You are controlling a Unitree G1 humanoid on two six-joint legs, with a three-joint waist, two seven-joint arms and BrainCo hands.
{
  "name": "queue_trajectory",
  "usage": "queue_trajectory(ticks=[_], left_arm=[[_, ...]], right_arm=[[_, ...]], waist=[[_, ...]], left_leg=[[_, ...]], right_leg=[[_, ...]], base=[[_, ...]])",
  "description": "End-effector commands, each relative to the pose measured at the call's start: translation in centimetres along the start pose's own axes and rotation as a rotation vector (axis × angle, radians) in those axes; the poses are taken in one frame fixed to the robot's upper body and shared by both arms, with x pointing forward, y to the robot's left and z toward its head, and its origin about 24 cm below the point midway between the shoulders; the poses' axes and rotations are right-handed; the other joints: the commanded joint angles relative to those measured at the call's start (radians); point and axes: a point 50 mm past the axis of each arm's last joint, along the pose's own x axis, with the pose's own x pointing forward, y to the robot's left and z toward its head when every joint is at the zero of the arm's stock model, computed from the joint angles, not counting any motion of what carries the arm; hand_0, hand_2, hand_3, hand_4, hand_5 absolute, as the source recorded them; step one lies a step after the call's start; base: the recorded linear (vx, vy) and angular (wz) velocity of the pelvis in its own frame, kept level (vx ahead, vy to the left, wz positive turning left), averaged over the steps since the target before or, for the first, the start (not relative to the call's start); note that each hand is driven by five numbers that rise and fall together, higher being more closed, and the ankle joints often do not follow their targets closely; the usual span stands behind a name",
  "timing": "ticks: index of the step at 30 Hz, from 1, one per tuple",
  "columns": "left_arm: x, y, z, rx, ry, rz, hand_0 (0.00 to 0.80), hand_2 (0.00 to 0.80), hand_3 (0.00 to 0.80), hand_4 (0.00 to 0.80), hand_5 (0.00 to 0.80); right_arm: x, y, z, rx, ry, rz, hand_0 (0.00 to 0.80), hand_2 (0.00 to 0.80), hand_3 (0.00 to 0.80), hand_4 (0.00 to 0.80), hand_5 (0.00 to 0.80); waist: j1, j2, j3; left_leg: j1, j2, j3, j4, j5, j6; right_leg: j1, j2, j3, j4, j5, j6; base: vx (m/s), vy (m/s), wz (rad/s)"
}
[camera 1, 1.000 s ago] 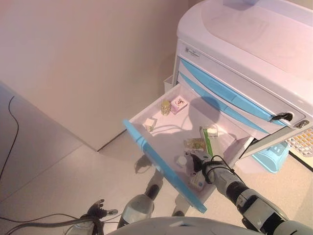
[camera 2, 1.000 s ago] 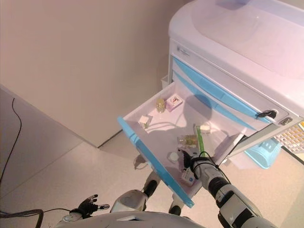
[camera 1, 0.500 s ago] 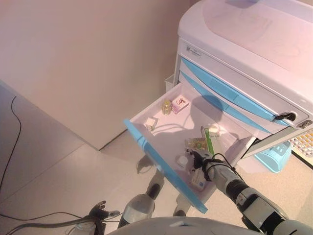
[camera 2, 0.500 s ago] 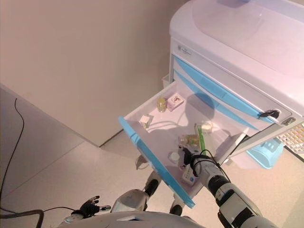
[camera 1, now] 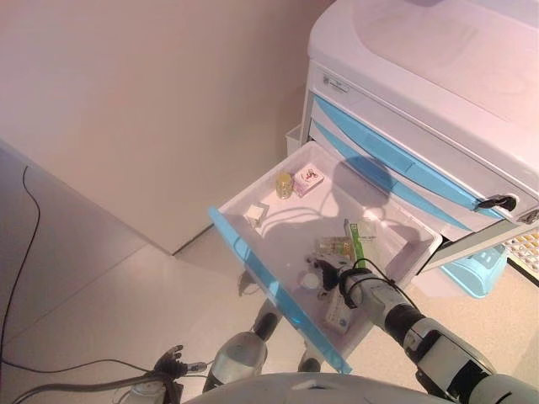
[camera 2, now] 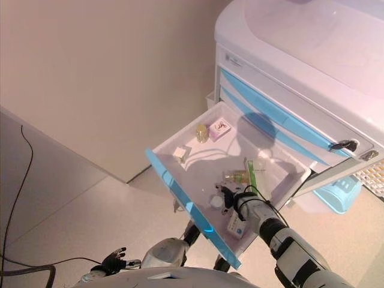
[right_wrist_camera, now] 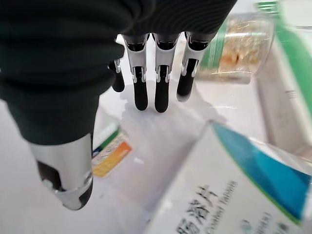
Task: Open the drawer and pick up the medicine
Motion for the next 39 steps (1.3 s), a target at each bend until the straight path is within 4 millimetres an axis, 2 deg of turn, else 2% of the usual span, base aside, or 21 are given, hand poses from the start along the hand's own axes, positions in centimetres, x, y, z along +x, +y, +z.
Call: queue_trajectory(ticks=[1,9,14,23,33,39], left_arm=[[0.1,0.3,0.8,-0.006,-0.037,0.023,0.000,0.000,0.000,0.000,0.000],[0.2,0.7,1.1,-0.007,-0.040,0.036,0.000,0.000,0.000,0.000,0.000],[0.2,0.9,1.1,-0.006,-0.039,0.040,0.000,0.000,0.000,0.000,0.000],[0.2,1.0,1.2,-0.002,-0.039,0.044,0.000,0.000,0.000,0.000,0.000],[0.2,1.1,1.2,0.014,-0.037,0.039,0.000,0.000,0.000,0.000,0.000],[0.2,1.1,1.1,0.020,-0.034,0.037,0.000,0.000,0.000,0.000,0.000]], right_arm=[[0.2,-1.9,3.3,-0.076,-0.169,-0.060,0.000,0.000,0.000,0.000,0.000],[0.0,-2.5,4.7,-0.144,-0.255,-0.048,0.000,0.000,0.000,0.000,0.000],[-0.1,-2.5,4.7,-0.156,-0.257,-0.046,0.000,0.000,0.000,0.000,0.000],[0.1,-1.9,4.0,-0.169,-0.198,-0.022,0.000,0.000,0.000,0.000,0.000],[0.4,-0.3,1.8,-0.202,-0.049,0.044,0.000,0.000,0.000,0.000,0.000],[0.3,-0.1,1.3,-0.181,-0.037,0.026,0.000,0.000,0.000,0.000,0.000]], waist=[[0.017,-0.031,0.017],[0.018,-0.046,0.018],[0.020,-0.055,0.013],[0.024,-0.059,0.007],[0.032,-0.052,0.008],[0.033,-0.052,0.004]], left_leg=[[0.011,-0.071,-0.006,-0.013,-0.068,0.057],[0.011,-0.066,-0.004,-0.014,-0.070,0.055],[0.012,-0.065,-0.002,-0.015,-0.071,0.054],[0.014,-0.065,-0.005,-0.016,-0.071,0.053],[0.012,-0.068,-0.011,-0.017,-0.068,0.055],[0.016,-0.069,-0.013,-0.019,-0.068,0.056]], right_leg=[[-0.024,-0.065,0.041,0.019,0.075,0.075],[-0.024,-0.061,0.043,0.020,0.073,0.073],[-0.019,-0.058,0.043,0.015,0.072,0.072],[-0.016,-0.057,0.040,0.013,0.072,0.072],[-0.014,-0.060,0.035,0.012,0.074,0.071],[-0.012,-0.061,0.036,0.010,0.076,0.075]], base=[[0.000,0.000,0.00],[0.000,0.000,0.00],[0.000,0.000,0.00],[0.000,0.000,0.00],[0.000,0.000,0.00],[0.000,0.000,0.00]])
